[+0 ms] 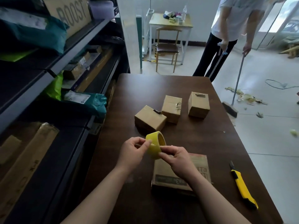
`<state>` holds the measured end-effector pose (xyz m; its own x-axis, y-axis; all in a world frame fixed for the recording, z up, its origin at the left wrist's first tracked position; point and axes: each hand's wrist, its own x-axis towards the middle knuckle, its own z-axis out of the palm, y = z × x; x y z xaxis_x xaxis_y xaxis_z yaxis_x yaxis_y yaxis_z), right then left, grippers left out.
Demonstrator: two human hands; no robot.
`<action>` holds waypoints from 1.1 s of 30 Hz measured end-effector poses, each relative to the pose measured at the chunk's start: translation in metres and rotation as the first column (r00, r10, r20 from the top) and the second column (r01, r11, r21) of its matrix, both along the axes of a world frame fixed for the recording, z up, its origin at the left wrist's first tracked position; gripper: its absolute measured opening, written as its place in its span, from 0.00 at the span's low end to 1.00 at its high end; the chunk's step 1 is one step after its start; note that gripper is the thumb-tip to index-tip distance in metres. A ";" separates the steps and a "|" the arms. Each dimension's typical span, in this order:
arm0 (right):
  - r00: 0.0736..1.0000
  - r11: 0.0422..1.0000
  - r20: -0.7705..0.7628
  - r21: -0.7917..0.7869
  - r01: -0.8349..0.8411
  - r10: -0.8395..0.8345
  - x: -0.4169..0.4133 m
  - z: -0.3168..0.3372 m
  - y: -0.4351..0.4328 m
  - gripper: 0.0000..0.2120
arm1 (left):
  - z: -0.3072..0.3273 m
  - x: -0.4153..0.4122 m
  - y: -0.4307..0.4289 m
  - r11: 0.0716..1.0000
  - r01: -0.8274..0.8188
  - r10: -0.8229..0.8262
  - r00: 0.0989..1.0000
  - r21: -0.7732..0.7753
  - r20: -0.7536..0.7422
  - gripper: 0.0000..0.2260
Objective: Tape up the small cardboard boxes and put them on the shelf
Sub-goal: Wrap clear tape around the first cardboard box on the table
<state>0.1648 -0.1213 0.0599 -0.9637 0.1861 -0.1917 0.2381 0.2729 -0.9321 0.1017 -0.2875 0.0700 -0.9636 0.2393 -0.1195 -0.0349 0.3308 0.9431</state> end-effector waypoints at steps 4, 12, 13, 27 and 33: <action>0.998 0.991 0.038 0.123 -0.049 0.045 0.010 0.000 0.005 0.13 | -0.001 0.003 0.003 0.980 0.058 -0.071 0.995 -0.189 -0.064 0.06; 0.993 0.965 0.013 0.234 -0.116 0.116 0.021 0.003 0.008 0.12 | -0.001 0.014 0.009 0.997 0.071 -0.072 0.992 0.008 0.100 0.03; 0.991 0.969 0.013 0.207 -0.133 0.133 0.021 0.005 0.011 0.11 | -0.002 0.016 0.010 0.997 0.067 -0.070 0.995 0.047 0.075 0.02; 0.991 0.981 -0.019 0.147 -0.131 0.135 0.031 0.006 0.052 0.06 | 0.002 0.019 0.042 0.977 0.124 -0.163 0.959 0.174 0.233 0.07; 0.986 0.965 0.063 0.202 -0.166 0.156 0.029 0.004 0.079 0.12 | -0.002 0.019 0.067 0.992 0.034 -0.035 0.999 0.124 0.006 0.06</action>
<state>0.1941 -0.0420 0.0640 -0.9751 0.0695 -0.2105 0.2169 0.4958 -0.8409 0.1202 -0.2206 0.0679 -0.9535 0.2861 -0.0950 -0.0336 0.2124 0.9766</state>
